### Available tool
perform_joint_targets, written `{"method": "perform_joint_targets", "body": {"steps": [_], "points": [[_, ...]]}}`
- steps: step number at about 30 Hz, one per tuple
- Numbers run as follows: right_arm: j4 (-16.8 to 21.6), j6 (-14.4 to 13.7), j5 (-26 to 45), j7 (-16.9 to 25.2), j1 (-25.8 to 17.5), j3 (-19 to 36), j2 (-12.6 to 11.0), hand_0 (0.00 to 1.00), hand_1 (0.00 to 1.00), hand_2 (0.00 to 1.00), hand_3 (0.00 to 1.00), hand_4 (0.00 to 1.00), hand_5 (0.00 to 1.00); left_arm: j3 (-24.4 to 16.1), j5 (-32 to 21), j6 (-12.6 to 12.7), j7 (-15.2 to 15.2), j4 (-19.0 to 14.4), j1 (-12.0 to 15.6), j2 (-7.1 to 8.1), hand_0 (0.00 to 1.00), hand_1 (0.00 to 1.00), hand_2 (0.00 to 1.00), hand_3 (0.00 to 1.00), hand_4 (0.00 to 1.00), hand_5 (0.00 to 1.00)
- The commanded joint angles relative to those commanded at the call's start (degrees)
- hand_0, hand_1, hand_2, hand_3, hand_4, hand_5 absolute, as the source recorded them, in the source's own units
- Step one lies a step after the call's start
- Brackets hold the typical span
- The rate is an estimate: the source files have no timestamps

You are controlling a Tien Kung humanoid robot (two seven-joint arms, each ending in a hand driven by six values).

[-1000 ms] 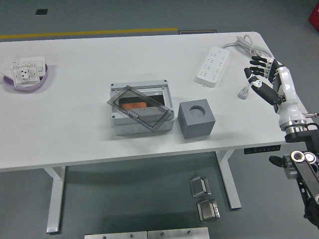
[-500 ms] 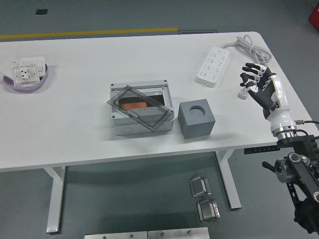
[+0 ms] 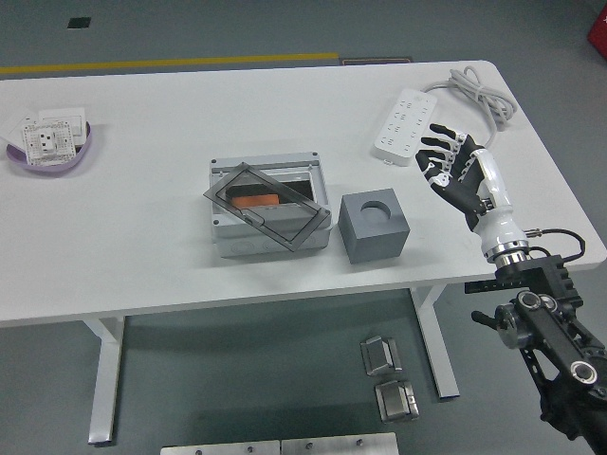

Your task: Pick up the cylinder from the cube,place it in the box,flap close box

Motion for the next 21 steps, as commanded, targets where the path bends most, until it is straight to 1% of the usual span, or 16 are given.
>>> {"method": "perform_joint_targets", "body": {"steps": [1,3,5,11,13,14,17,21], "points": [[-0.5,-0.4,-1.2,0.0,0.5,0.0,0.2,0.671,0.671,0.7,0.672,0.65,0.106,-0.2,0.1,0.0,0.1,0.0,0.0,-0.02,0.633,0.64,0.641,0.695,0.668,0.294],[-1.8,-1.1,-3.6,0.2,1.4,-0.2,0.6,0.671,0.671,0.7,0.672,0.65,0.106,-0.5,0.5,0.0,0.3,0.0,0.0,-0.06,0.633,0.64,0.641,0.695,0.668,0.294],[-3.5,-1.3,-4.4,0.5,2.6,-0.8,1.3,0.671,0.671,0.7,0.672,0.65,0.106,-1.1,0.9,0.1,0.5,0.0,0.0,-0.07,0.633,0.64,0.641,0.695,0.668,0.294],[-9.7,0.6,-2.4,1.4,6.0,-2.2,4.4,0.673,0.667,0.687,0.663,0.638,0.102,-2.6,2.2,0.1,1.2,0.0,0.0,0.0,0.633,0.64,0.641,0.695,0.668,0.294],[-11.3,0.9,-2.0,1.5,7.0,-2.6,5.4,0.673,0.667,0.687,0.663,0.638,0.102,-3.0,2.6,0.2,1.4,0.0,0.0,0.02,0.633,0.64,0.641,0.695,0.668,0.294],[-11.9,0.9,-1.9,1.6,7.4,-2.9,5.7,0.664,0.654,0.673,0.647,0.632,0.094,-3.1,2.7,0.2,1.5,0.0,-0.1,0.04,0.633,0.64,0.64,0.696,0.669,0.295],[-13.2,1.0,-2.0,1.4,8.2,-4.1,6.1,0.664,0.654,0.673,0.647,0.632,0.094,-3.4,2.9,0.2,1.6,0.0,-0.1,0.12,0.633,0.64,0.64,0.696,0.669,0.295],[-14.8,0.5,-3.3,1.4,9.1,-6.2,6.0,0.66,0.654,0.677,0.65,0.632,0.093,-3.6,3.3,0.2,1.9,0.0,-0.3,0.25,0.633,0.64,0.639,0.695,0.669,0.295]]}}
